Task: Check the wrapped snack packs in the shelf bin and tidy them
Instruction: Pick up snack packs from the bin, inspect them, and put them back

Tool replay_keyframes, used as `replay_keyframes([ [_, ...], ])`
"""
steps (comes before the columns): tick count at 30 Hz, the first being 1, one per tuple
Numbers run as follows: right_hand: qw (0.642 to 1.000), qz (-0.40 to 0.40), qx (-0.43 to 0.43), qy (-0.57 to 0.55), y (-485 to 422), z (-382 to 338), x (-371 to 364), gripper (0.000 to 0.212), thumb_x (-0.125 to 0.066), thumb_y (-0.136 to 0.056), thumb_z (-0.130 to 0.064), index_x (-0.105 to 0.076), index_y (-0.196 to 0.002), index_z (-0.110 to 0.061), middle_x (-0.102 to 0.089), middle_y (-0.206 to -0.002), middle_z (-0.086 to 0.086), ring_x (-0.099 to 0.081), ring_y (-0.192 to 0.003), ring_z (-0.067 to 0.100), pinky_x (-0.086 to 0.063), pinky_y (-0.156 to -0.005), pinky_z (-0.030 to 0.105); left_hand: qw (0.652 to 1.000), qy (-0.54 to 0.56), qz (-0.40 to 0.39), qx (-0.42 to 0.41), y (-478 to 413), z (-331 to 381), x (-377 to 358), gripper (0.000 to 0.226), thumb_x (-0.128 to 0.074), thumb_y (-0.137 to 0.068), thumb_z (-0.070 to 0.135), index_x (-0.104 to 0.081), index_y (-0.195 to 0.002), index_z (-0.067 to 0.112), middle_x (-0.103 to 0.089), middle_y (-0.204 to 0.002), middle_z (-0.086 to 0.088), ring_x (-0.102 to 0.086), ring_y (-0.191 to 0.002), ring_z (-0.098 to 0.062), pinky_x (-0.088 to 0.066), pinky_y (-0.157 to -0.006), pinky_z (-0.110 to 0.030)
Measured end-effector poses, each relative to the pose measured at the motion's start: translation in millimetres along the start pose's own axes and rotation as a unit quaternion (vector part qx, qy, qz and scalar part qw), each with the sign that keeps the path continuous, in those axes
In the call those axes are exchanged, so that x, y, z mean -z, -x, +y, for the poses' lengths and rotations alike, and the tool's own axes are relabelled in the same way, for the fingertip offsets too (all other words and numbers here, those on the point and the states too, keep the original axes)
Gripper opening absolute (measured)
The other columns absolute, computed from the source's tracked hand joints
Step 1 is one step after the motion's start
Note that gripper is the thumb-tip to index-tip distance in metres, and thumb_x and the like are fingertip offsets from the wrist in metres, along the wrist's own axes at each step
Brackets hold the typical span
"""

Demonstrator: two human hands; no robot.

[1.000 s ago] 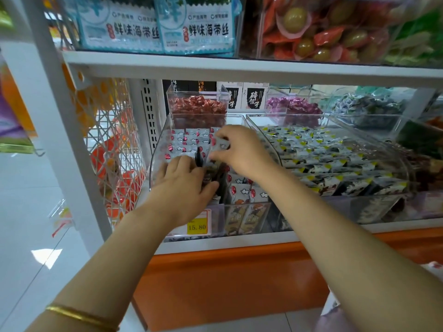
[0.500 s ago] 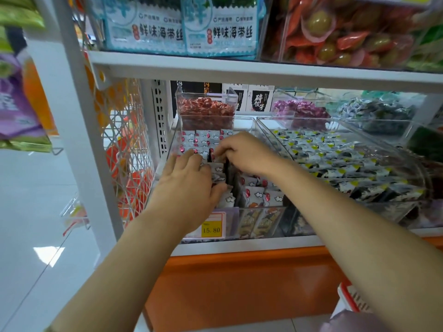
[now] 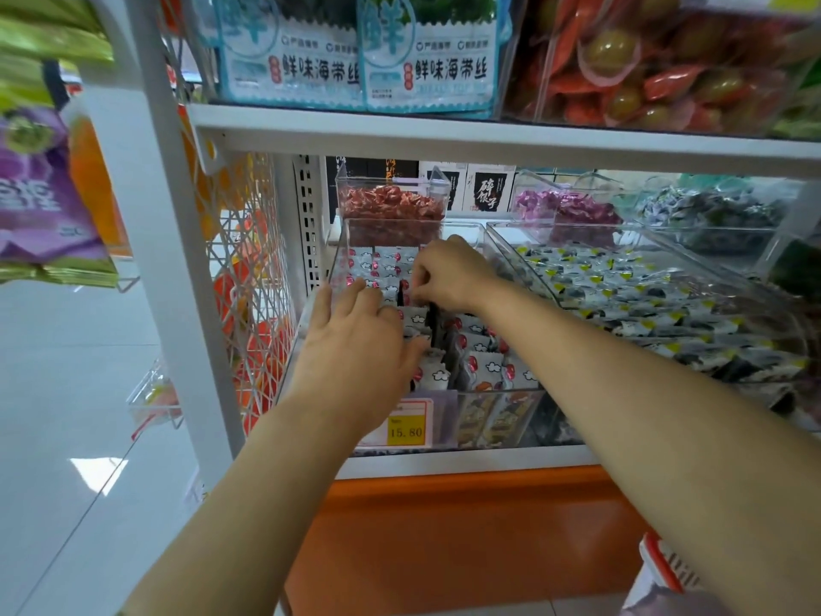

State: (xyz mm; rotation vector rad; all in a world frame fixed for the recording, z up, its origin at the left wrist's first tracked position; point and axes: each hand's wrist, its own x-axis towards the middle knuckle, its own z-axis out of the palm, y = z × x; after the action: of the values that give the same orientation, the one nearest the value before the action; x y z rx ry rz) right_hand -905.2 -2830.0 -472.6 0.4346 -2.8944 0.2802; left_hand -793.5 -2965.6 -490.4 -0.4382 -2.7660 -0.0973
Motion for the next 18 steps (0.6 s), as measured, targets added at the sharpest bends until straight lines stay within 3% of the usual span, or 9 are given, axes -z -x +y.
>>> replay_keyframes([
  [2, 0.999, 0.003, 0.006, -0.054, 3.8, 0.8, 8.0, 0.008, -0.061, -0.088, -0.013, -0.067, -0.082, -0.011, -0.067, -0.097, 0.0, -0.055, -0.099, 0.016, -0.046, -0.088, 0.034, 1.0, 0.01, 0.01, -0.001, 0.3, -0.4, 0.7, 0.05, -0.029, -0.097, 0.044, -0.046, -0.132, 0.012, -0.032, -0.147, -0.006, -0.011, -0.143, -0.022, 0.003, -0.116, -0.043],
  [4, 0.988, 0.033, 0.006, -0.151, 13.6, 0.8, 21.6, 0.011, -0.058, -0.09, -0.009, -0.064, -0.08, -0.008, -0.062, -0.088, -0.006, -0.053, -0.075, 0.002, -0.043, -0.07, 0.021, 0.999, 0.023, 0.028, 0.0, 0.8, -2.1, 1.4, 0.046, -0.033, -0.096, 0.038, -0.046, -0.132, 0.013, -0.032, -0.147, -0.006, -0.011, -0.142, -0.021, 0.002, -0.116, -0.042],
  [6, 0.972, 0.099, -0.013, -0.213, 28.4, 0.6, 34.1, 0.014, -0.055, -0.091, -0.01, -0.057, -0.078, -0.012, -0.054, -0.08, -0.012, -0.046, -0.071, -0.005, -0.036, -0.062, 0.013, 0.998, 0.032, 0.045, 0.002, 1.4, -3.8, 1.8, 0.043, -0.036, -0.096, 0.033, -0.047, -0.133, 0.012, -0.032, -0.147, -0.006, -0.012, -0.142, -0.021, 0.002, -0.116, -0.039],
  [8, 0.945, 0.187, -0.038, -0.266, 46.0, 3.2, 39.6, 0.009, -0.054, -0.092, -0.011, -0.057, -0.084, -0.007, -0.05, -0.081, -0.011, -0.048, -0.077, -0.003, -0.04, -0.065, 0.006, 0.997, 0.045, 0.068, 0.004, 2.2, -3.9, 1.7, 0.041, -0.038, -0.096, 0.03, -0.049, -0.131, 0.012, -0.035, -0.145, -0.006, -0.017, -0.139, -0.022, -0.006, -0.116, -0.037],
  [10, 0.901, 0.241, -0.073, -0.354, 65.4, 7.5, 39.0, 0.008, -0.053, -0.093, -0.011, -0.054, -0.087, -0.007, -0.055, -0.088, -0.002, -0.059, -0.084, 0.014, -0.048, -0.075, 0.016, 0.992, 0.084, 0.092, 0.02, 3.8, -1.7, 3.4, 0.04, -0.04, -0.096, 0.029, -0.051, -0.13, 0.011, -0.038, -0.143, -0.005, -0.022, -0.135, -0.022, -0.017, -0.113, -0.035],
  [12, 0.855, 0.256, -0.112, -0.436, 86.1, 11.7, 36.5, 0.01, -0.051, -0.095, -0.01, -0.05, -0.084, -0.009, -0.06, -0.096, 0.012, -0.063, -0.077, 0.023, -0.053, -0.062, 0.026, 0.985, 0.131, 0.106, 0.045, 5.4, 2.2, 5.9, 0.04, -0.043, -0.096, 0.03, -0.05, -0.13, 0.011, -0.039, -0.142, -0.005, -0.025, -0.131, -0.024, -0.024, -0.109, -0.036],
  [15, 0.788, 0.256, -0.142, -0.542, 118.5, 14.7, 32.7, 0.015, -0.049, -0.095, -0.007, -0.052, -0.08, -0.009, -0.062, -0.087, 0.009, -0.058, -0.06, 0.012, -0.05, -0.049, 0.02, 0.96, 0.251, 0.098, 0.072, 6.4, 9.8, 9.7, 0.047, -0.047, -0.095, 0.033, -0.042, -0.137, 0.013, -0.042, -0.136, -0.006, -0.042, -0.12, -0.022, -0.038, -0.099, -0.035],
  [18, 0.707, 0.246, -0.146, -0.646, 143.6, 15.4, 30.9, 0.021, -0.049, -0.095, -0.006, -0.055, -0.075, -0.009, -0.063, -0.072, 0.003, -0.06, -0.058, 0.01, -0.051, -0.049, 0.02, 0.927, 0.36, 0.06, 0.089, 6.3, 15.3, 12.3, 0.046, -0.046, -0.095, 0.034, -0.042, -0.137, 0.015, -0.053, -0.123, -0.003, -0.055, -0.088, -0.01, -0.051, -0.072, -0.023],
])
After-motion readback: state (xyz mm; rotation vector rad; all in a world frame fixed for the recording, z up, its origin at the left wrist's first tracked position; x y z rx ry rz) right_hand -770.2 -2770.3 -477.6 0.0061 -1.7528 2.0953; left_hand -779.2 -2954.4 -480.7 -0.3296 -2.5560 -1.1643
